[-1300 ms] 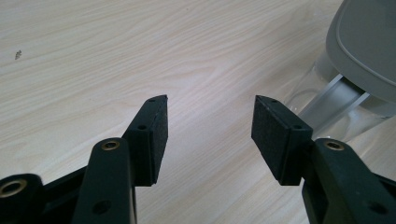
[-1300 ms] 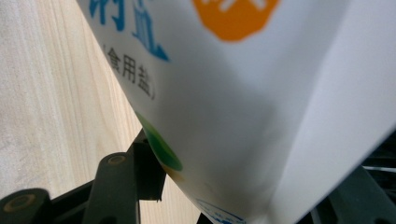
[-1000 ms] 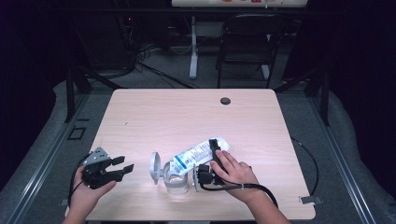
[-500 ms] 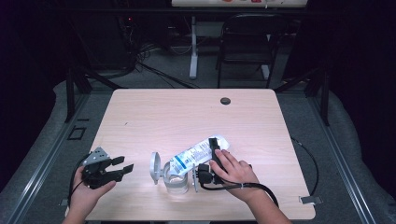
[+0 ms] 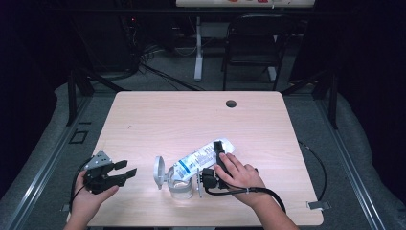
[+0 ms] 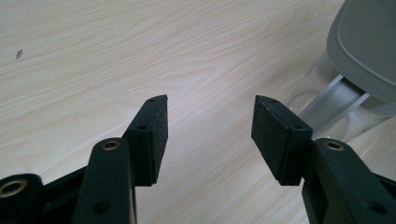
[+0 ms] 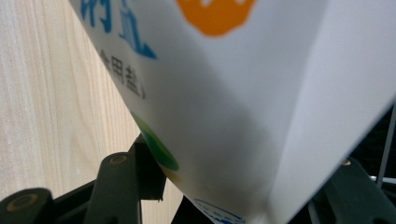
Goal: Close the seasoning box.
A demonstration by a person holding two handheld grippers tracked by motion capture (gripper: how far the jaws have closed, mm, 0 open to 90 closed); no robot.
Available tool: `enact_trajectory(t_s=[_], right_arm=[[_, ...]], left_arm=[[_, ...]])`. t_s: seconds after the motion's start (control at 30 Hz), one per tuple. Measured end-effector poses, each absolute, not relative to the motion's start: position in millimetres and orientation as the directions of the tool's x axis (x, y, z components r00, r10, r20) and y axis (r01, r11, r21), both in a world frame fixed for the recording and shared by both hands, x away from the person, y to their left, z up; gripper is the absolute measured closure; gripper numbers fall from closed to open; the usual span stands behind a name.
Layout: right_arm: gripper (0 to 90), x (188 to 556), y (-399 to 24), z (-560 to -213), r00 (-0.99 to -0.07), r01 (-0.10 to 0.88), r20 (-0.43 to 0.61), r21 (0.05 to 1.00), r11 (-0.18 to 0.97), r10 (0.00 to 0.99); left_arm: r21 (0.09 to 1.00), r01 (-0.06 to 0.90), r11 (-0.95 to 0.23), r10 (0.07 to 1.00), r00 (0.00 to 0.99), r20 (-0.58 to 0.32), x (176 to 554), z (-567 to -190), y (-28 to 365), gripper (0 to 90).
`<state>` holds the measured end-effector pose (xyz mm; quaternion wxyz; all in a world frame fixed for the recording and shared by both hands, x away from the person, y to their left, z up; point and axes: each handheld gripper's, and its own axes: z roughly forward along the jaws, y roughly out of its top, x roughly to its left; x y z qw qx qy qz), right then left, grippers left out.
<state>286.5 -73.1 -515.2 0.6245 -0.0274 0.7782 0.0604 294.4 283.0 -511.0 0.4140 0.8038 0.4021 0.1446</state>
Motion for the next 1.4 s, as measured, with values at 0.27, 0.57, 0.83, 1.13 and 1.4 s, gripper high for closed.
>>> enact_trajectory(t_s=[0.27, 0.57, 0.83, 1.13, 1.4], right_arm=[[46.2, 286.3, -71.6, -515.5, -0.211, -0.121, -0.977, 0.051, 0.991, 0.025], [46.6, 286.5, -71.3, -514.5, -0.202, -0.122, -0.979, 0.038, 0.992, 0.013], [47.5, 285.7, -70.4, -513.5, -0.198, -0.113, -0.980, 0.014, 0.994, -0.008], [48.0, 284.7, -69.1, -512.2, -0.192, -0.110, -0.981, -0.002, 0.994, -0.024], [48.3, 285.1, -69.3, -512.6, -0.187, -0.119, -0.982, 0.006, 0.993, -0.017]], left_arm=[[0.780, 0.528, -0.335, 0.767, 0.634, -0.100, 294.4, -510.9, 283.0, 46.6], [0.781, 0.526, -0.335, 0.765, 0.636, -0.100, 294.4, -510.9, 282.9, 46.6], [0.780, 0.529, -0.335, 0.767, 0.634, -0.100, 294.5, -511.0, 283.3, 46.6], [0.779, 0.529, -0.337, 0.767, 0.634, -0.099, 294.5, -511.2, 283.1, 46.6], [0.780, 0.527, -0.339, 0.766, 0.636, -0.097, 294.6, -511.0, 283.2, 46.6]])
